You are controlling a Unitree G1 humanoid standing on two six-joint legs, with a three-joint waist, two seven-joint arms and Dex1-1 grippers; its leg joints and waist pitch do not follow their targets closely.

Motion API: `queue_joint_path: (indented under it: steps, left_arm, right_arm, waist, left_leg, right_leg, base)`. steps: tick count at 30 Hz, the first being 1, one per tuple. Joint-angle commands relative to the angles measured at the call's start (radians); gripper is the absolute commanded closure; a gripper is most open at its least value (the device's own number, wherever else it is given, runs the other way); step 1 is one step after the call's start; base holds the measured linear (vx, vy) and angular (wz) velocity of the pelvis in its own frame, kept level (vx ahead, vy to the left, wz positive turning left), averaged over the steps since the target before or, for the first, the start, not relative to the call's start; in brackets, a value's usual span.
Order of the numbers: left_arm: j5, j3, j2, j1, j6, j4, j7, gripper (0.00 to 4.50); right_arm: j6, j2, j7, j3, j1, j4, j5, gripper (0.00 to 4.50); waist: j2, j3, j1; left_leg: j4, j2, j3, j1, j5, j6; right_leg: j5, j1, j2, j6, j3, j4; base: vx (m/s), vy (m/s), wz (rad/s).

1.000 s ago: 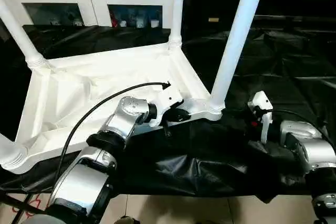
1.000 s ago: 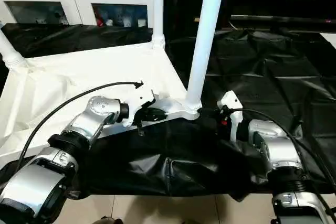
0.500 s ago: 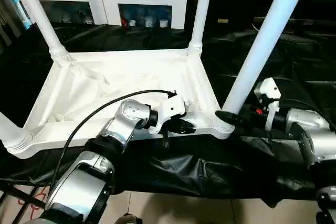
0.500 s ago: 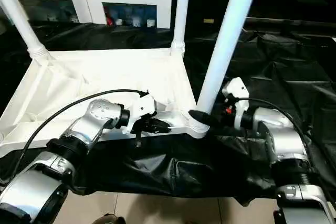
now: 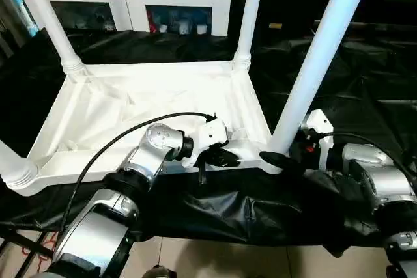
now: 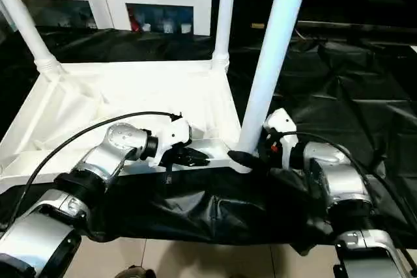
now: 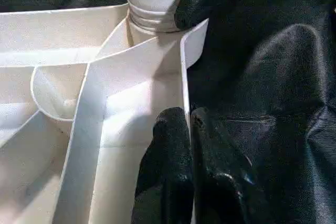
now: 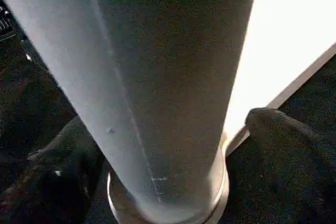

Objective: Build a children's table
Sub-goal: Rotate leg to tighten

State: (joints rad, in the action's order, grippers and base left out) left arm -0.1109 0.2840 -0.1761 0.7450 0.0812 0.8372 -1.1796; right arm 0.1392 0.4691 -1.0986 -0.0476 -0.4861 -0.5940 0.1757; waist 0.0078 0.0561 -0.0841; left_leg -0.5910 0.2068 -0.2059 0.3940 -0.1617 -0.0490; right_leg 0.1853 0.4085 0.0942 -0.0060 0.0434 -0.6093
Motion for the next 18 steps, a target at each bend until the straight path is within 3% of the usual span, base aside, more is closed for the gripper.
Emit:
queue_joint_path:
  steps: [1, 8, 9, 18]
  left_arm:
    - [0.013, 0.008, 0.001, 0.001, 0.006, -0.032, -0.01, 4.5]
    - [0.015, 0.008, -0.005, -0.009, -0.001, -0.043, -0.011, 4.5]
    - [0.015, 0.008, -0.007, -0.012, -0.004, -0.047, -0.012, 4.5]
    - [0.03, -0.009, -0.019, -0.025, -0.03, -0.061, -0.003, 4.5]
  right_arm:
    - [-0.005, -0.011, 0.002, -0.013, -0.024, -0.007, -0.013, 0.48]
    - [-0.005, -0.022, -0.008, -0.014, -0.026, -0.018, -0.004, 0.84]
    - [-0.007, -0.025, -0.011, -0.017, -0.027, -0.023, -0.001, 1.14]
    - [0.003, -0.053, -0.005, -0.006, -0.018, -0.032, 0.014, 1.68]
  waist:
    - [-0.017, -0.073, 0.005]
    - [-0.018, -0.073, 0.005]
    - [-0.017, -0.073, 0.005]
    - [-0.015, -0.073, 0.014]
  left_leg:
    - [0.059, 0.024, 0.01, -0.025, -0.202, 0.074]
    - [0.06, 0.024, 0.01, -0.024, -0.201, 0.074]
    - [0.059, 0.024, 0.01, -0.025, -0.201, 0.075]
    - [0.06, 0.024, 0.01, -0.024, -0.206, 0.074]
  right_leg:
    - [0.161, -0.048, 0.041, -0.234, -0.025, 0.072]
    - [0.167, -0.047, 0.041, -0.232, -0.024, 0.071]
    - [0.165, -0.047, 0.041, -0.234, -0.024, 0.071]
    - [0.159, -0.047, 0.04, -0.243, -0.023, 0.071]
  base:
    - [0.0, 0.0, 0.0]
    - [0.0, 0.0, 0.0]
    - [0.0, 0.0, 0.0]
    - [0.0, 0.0, 0.0]
